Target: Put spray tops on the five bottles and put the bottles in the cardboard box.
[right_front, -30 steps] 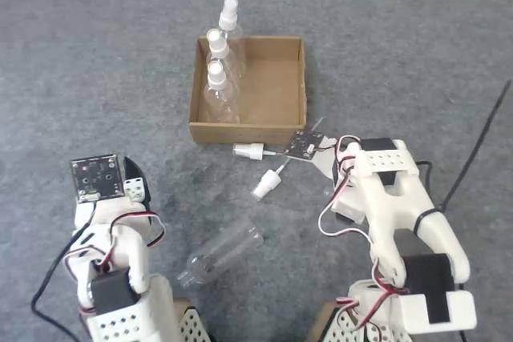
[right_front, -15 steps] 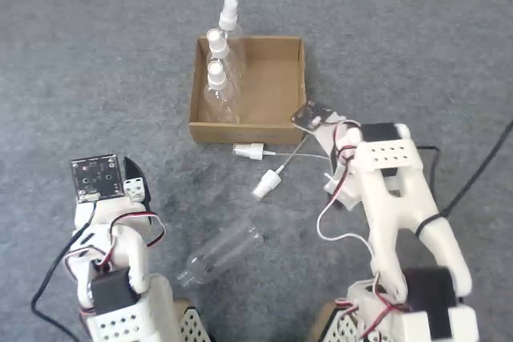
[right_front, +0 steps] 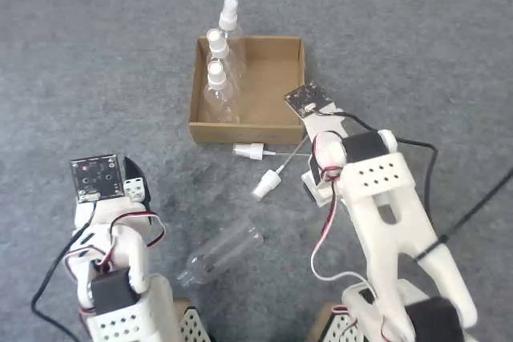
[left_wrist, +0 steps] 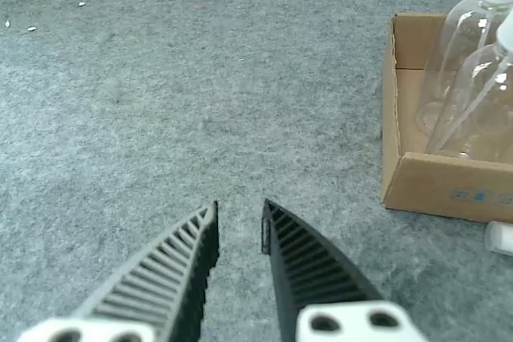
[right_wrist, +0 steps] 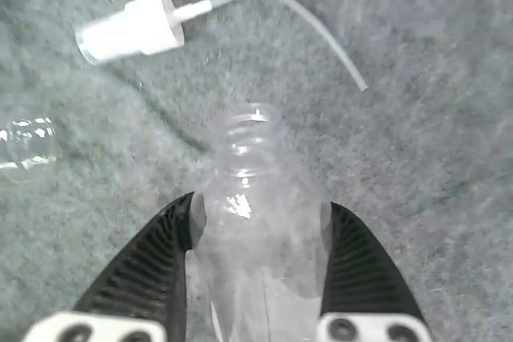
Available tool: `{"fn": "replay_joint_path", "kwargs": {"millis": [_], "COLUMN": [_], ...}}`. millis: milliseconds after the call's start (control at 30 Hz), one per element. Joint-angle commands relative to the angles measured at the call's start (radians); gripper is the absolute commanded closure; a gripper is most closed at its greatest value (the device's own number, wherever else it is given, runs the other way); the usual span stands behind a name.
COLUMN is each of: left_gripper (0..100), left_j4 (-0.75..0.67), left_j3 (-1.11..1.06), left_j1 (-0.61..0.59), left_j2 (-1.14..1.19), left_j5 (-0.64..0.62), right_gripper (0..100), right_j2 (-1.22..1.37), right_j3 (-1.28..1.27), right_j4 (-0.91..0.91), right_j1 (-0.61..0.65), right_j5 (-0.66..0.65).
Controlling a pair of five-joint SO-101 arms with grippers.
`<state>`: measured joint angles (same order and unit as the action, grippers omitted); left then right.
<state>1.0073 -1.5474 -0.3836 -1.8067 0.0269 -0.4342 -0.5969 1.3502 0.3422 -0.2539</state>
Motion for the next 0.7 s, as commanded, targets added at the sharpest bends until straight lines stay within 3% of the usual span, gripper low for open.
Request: {"fn": "replay_joint_path", "kwargs": {"millis": [0, 367, 667], "left_gripper": [91, 91, 91], "left_j4": [-0.035, -0.035, -0.028], "left_j3": [0.004, 0.004, 0.002], "left_j1": [0.003, 0.003, 0.057], "left_j2": [-0.012, -0.012, -0.012], "left_j5": [0.009, 0.009, 0.011], "right_gripper": [92.0, 92.3, 92.3], "right_j2": [-0.107, -0.375, -0.461], "right_j3": [0.031, -0.238, -0.282], "right_j4": [0.004, -0.162, -0.208], "right_j1": [0.001, -0.007, -0.163], "right_j5": [0.018, 0.021, 0.098]}}
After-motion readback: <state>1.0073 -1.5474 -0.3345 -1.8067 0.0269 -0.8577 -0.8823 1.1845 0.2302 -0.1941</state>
